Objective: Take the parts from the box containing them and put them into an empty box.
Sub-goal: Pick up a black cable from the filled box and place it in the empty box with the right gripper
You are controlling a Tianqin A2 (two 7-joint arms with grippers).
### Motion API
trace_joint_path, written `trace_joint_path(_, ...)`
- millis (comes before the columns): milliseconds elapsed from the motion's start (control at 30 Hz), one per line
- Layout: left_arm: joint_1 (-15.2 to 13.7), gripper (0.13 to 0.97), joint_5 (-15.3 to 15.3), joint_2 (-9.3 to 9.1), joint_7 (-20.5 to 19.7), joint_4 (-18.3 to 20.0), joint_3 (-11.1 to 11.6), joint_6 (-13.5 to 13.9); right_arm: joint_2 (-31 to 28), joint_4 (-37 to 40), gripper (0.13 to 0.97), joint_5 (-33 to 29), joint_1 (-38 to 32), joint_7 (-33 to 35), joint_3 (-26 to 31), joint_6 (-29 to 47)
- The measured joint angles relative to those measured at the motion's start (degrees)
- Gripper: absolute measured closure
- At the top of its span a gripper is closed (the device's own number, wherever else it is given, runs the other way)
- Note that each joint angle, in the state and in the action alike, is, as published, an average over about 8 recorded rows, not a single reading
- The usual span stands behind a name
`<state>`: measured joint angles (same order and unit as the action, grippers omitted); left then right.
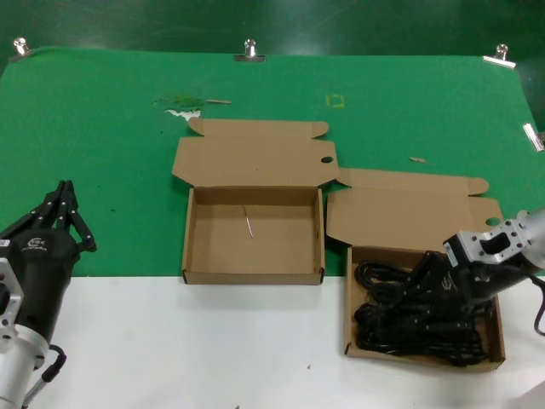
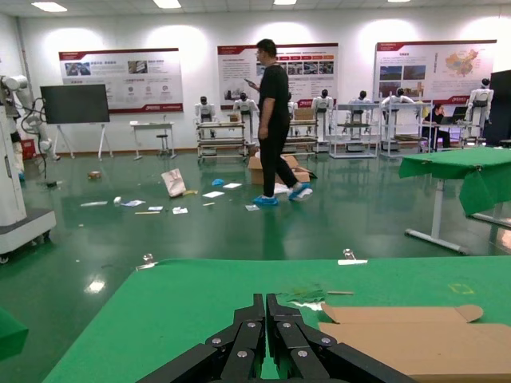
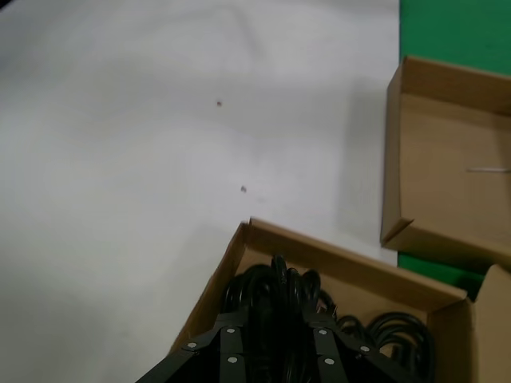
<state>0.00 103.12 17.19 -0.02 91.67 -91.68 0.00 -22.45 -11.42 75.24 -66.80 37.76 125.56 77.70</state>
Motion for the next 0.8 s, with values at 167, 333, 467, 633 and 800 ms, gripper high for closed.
trace_joint_path(167,0.0,0.946,0.0,0.0,0.0,0.0,0.0,0.0,-2.78,-8.89,0.845,1.07,1.68,-6.28,-0.36,2.91)
trace_joint_path(333,0.0,0.946,0.0,0.0,0.0,0.0,0.0,0.0,-4.59,-15.36,0.845,2.82,2.09,-11.36,-1.29,4.71)
trace_joint_path(467,0.0,0.946,0.0,0.0,0.0,0.0,0.0,0.0,-4.4,-17.34,0.845,4.63,1.54,-13.4,-2.44,4.79)
trace_joint_path(633,0.0,0.946,0.0,0.0,0.0,0.0,0.0,0.0,-1.92,-14.81,0.845,6.35,-0.36,-12.75,-3.55,3.39)
trace_joint_path(800,0.0,0.946,0.0,0.0,0.0,0.0,0.0,0.0,2.35,-7.06,0.845,7.06,-3.6,-8.52,-4.26,0.7)
